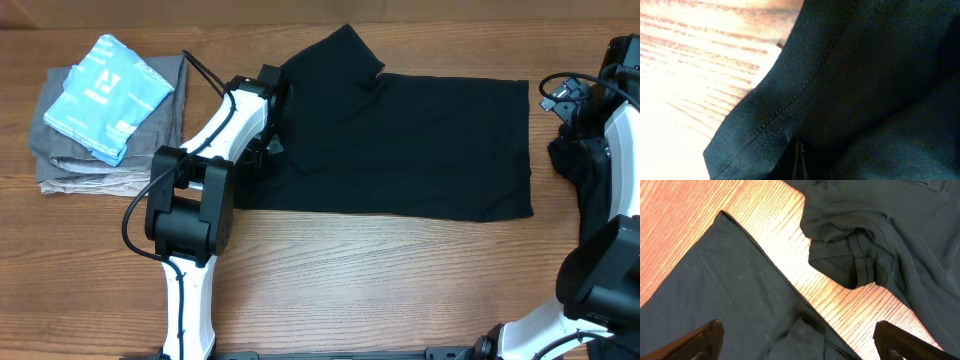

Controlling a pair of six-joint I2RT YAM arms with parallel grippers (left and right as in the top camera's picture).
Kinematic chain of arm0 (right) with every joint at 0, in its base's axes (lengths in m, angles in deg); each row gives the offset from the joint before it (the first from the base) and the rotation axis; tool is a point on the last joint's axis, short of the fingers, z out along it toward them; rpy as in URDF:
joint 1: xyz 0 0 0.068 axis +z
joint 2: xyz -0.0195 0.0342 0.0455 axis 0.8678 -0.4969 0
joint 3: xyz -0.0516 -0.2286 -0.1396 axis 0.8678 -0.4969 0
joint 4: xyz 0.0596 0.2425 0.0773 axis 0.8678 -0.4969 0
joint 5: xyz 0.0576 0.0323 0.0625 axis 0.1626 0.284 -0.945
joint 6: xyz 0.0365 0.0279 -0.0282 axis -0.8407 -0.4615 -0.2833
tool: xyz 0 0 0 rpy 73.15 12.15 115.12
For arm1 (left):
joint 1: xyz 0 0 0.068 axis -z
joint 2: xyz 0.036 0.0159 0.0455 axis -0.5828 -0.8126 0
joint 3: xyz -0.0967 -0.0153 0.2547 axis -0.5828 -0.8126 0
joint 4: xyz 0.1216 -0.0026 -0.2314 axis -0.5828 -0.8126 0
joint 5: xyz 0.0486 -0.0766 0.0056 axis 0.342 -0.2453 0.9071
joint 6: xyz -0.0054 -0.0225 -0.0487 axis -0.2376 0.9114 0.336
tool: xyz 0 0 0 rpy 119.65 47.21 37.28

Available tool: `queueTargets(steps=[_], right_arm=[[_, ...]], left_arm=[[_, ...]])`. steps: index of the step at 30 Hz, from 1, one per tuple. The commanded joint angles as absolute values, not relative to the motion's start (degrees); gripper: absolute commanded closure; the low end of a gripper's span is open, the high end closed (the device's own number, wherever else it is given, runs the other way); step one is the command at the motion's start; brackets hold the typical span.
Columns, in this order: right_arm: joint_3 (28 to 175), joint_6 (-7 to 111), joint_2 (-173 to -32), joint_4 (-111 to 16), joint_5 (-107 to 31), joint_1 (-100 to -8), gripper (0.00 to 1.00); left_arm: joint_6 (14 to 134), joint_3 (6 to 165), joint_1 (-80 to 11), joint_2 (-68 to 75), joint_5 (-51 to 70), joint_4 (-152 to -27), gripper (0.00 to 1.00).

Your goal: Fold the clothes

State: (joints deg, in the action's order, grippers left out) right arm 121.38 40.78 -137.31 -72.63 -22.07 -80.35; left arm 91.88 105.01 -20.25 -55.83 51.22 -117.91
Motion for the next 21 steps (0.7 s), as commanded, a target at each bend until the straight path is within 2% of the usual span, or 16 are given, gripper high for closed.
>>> queueTargets(steps=[1,16,21], right_arm=[[122.08,40.87,-136.83,-72.35,-21.48,-80.22,0.00],[122.08,40.87,-136.83,-72.35,-21.48,-80.19,0.00],[122.08,40.87,-136.83,-72.35,-21.48,-80.19,0.00]], left_arm=[[93.87,101.34,-20.25,-59.76,47.94,-119.73,0.96],[94.02,101.31,-18.72,-59.74,37.84,-128.14,0.96],[93.84,101.34,-17.06,-59.52,37.80,-130.41,0.96]])
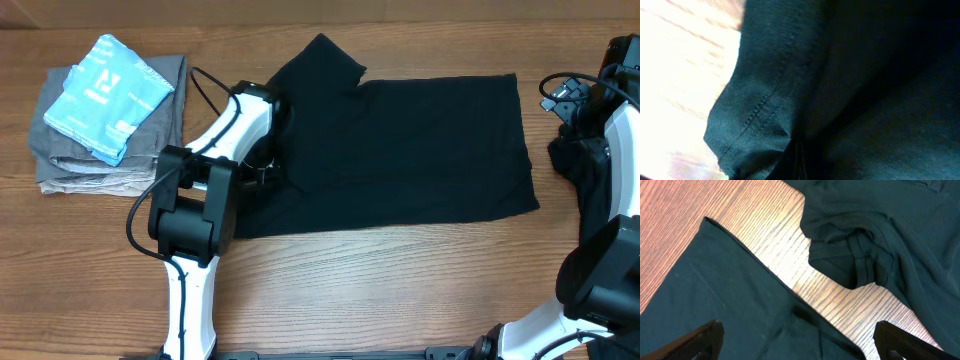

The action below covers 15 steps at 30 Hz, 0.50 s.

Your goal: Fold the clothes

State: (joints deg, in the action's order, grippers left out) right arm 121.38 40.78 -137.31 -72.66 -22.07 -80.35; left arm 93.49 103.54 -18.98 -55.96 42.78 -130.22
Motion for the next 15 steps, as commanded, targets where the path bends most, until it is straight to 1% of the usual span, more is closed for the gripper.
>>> queueTargets(steps=[1,4,10,13,15], right_arm=[[122.08,40.87,-136.83,-72.35,-21.48,-80.19,0.00],[122.08,40.87,-136.83,-72.35,-21.48,-80.19,0.00],[122.08,40.87,-136.83,-72.35,-21.48,-80.22,0.00],[122.08,40.87,-136.83,-72.35,-21.48,-80.19,0.00],[122.08,40.87,-136.83,-72.35,-21.46,-80.19,0.00]], left_arm=[[93.82,101.36,-16.93,-58.54,37.93,-131.09,0.96],[93.87,101.62,-17.04,-54.83,39.02,-131.70,0.96],[93.71,104.61,-17.91,-41.51,46.06,-131.68,0.96],[91.33,105.90,-18.39,-34.52,48.42,-130.65,0.89],[87.72,105.99,-18.65,-30.48,47.92,-127.99,0.84]])
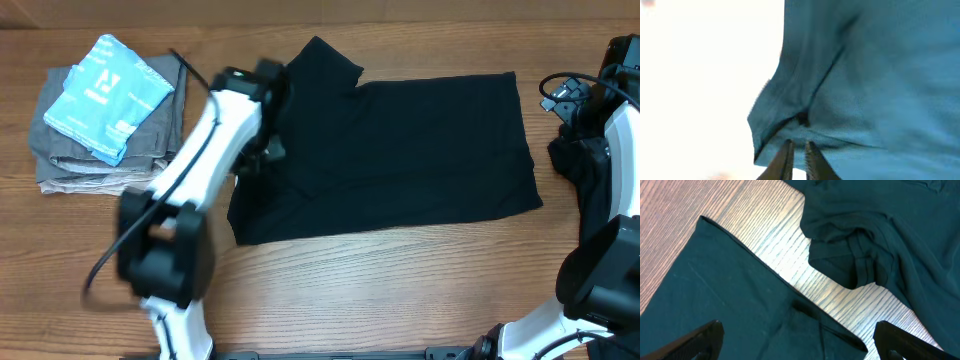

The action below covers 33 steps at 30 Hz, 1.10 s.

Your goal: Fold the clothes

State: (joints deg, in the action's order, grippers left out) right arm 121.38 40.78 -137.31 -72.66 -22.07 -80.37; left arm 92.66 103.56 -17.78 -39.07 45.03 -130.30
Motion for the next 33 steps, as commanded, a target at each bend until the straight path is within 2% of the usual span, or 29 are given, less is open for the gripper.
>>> queueTargets(steps=[1,5,7,12,13,14,20,23,28,29,33], right_arm=[[122.08,40.87,-136.83,-72.35,-21.48,-80.19,0.00],[122.08,40.87,-136.83,-72.35,-21.48,-80.19,0.00],[122.08,40.87,-136.83,-72.35,-21.48,-80.19,0.00],[122.08,40.87,-136.83,-72.35,-21.48,-80.19,0.00],[122.08,40.87,-136.83,-72.35,-21.48,-80.22,0.00],[122.08,40.87,-136.83,-72.35,-21.48,-80.22,0.00],[122.08,40.87,-136.83,-72.35,-21.48,-80.19,0.00],[122.08,40.87,-136.83,-72.35,-21.48,-80.19,0.00],[122.08,40.87,-136.83,-72.35,-21.48,-80.19,0.00],[122.08,40.87,-136.83,-72.35,-21.48,-80.19,0.00],[122.08,40.87,-136.83,-72.35,-21.48,-80.19,0.00]], left_arm=[[85.17,105.99,-18.65,-28.92,47.02,-126.28,0.81],[72.97,106.03,-18.72,-24.88,39.33,-117.63,0.54],[70.52,106.49,-18.81,-24.66,36.14,-114.11,0.43],[70.17,107.15,-19.18,-25.12,31.98,-104.53,0.34],[69.60,107.21,-19.75,-25.43,29.80,-100.19,0.24],[69.36,107.26,-19.99,-25.84,29.34,-98.31,0.22],[66.06,107.46,-20.90,-30.87,28.97,-87.05,0.23],[62.81,107.46,-20.86,-37.32,29.01,-79.38,0.28],[61.82,107.46,-20.84,-46.45,29.41,-70.28,0.48],[61.76,107.46,-20.84,-48.16,29.95,-68.86,0.49],[58.87,107.46,-20.84,-55.13,31.07,-61.87,0.42]])
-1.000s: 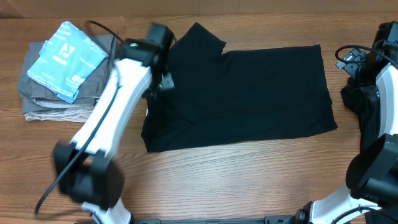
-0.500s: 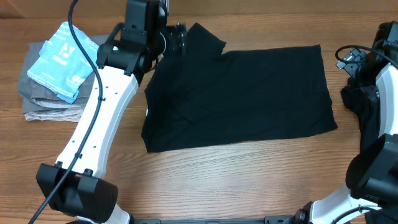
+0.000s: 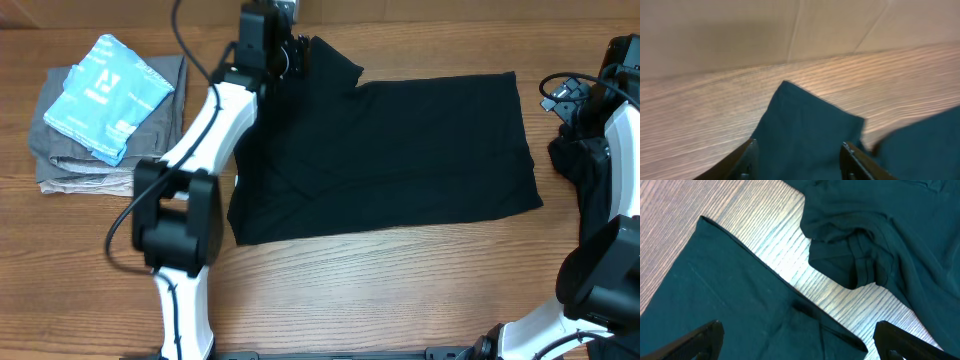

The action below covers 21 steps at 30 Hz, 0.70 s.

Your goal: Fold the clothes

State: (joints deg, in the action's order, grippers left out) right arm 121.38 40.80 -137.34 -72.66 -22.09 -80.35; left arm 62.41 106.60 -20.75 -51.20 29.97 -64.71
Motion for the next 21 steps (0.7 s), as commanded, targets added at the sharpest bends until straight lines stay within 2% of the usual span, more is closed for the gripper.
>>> queueTargets(steps=[1,4,10,21], right_arm=[[122.08,40.87,-136.83,-72.35,-21.48,-80.19,0.00],[122.08,40.87,-136.83,-72.35,-21.48,-80.22,0.00],[122.08,40.87,-136.83,-72.35,-21.48,-80.22,0.00],[122.08,40.87,-136.83,-72.35,-21.46,-80.19,0.00]], left_arm=[[58.13,107.46,-20.84,-56.53,31.22,-60.41,0.42],[56.45,107.46,-20.86,-60.51,33.32,-56.51,0.42],[54.76,107.46,-21.58,-65.19,37.10,-56.56,0.45],[55.55,107.48,-24.27,-67.26,38.93,-63.84,0.50]])
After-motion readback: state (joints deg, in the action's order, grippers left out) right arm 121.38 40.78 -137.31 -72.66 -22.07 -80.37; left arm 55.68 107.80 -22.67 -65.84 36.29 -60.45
